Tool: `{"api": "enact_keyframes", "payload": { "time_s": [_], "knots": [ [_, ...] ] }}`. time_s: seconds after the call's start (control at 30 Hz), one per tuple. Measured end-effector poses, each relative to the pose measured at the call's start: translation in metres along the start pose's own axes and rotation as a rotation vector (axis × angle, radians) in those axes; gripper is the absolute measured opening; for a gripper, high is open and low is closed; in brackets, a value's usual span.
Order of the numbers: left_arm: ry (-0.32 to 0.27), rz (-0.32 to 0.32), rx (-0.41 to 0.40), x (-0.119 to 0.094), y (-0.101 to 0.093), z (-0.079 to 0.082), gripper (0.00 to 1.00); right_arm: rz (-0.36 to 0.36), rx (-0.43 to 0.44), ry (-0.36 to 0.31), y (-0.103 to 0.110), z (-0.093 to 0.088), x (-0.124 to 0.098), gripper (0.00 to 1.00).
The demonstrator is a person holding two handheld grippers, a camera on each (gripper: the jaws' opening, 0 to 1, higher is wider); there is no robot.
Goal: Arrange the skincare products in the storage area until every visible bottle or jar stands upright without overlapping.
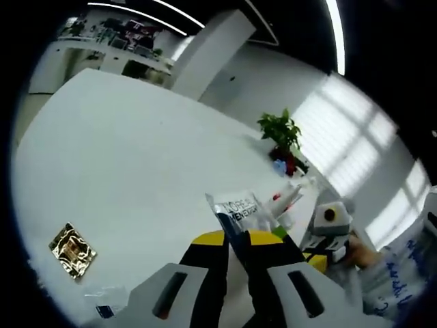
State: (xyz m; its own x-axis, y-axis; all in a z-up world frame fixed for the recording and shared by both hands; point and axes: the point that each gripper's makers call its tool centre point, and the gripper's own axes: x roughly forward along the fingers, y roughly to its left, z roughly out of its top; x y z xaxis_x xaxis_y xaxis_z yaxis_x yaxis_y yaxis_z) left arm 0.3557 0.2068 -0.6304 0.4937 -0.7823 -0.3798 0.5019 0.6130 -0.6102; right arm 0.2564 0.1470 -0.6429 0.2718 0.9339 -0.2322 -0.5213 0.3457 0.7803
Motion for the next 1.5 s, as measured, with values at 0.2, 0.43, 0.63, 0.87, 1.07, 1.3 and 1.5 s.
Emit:
{"api": "enact_keyframes", "payload": {
  "time_s": [0.2, 0.43, 0.63, 0.87, 1.07, 1.3, 1.5],
  "knots": [
    [0.034, 0.040, -0.002, 0.009, 0.010, -0.007, 0.02, -0.032, -0.034, 0.024, -0.006, -0.001, 0.002, 0.01],
    [0.094, 0.091, 0.034, 0.020, 0.021, -0.020, 0.00, -0.065, -0.075, 0.051, -0.013, -0.003, 0.002, 0.01],
    [0.155, 0.134, 0.063, 0.028, 0.028, -0.034, 0.00, -0.120, -0.149, 0.104, -0.023, -0.009, 0.002, 0.01],
    [0.221, 0.167, 0.089, 0.038, 0.033, -0.050, 0.00, -0.181, -0.259, 0.176, -0.031, -0.016, 0.004, 0.01],
    [0.258, 0.189, 0.101, 0.043, 0.042, -0.058, 0.00, -0.233, -0.336, 0.235, -0.043, -0.023, 0.001, 0.01],
    [0.269, 0.204, 0.092, 0.048, 0.044, -0.067, 0.00, -0.301, -0.412, 0.307, -0.053, -0.032, 0.001, 0.01],
    [0.233, 0.190, 0.038, 0.049, 0.043, -0.065, 0.00, -0.321, -0.403, 0.321, -0.060, -0.035, -0.002, 0.02]
  ]
}}
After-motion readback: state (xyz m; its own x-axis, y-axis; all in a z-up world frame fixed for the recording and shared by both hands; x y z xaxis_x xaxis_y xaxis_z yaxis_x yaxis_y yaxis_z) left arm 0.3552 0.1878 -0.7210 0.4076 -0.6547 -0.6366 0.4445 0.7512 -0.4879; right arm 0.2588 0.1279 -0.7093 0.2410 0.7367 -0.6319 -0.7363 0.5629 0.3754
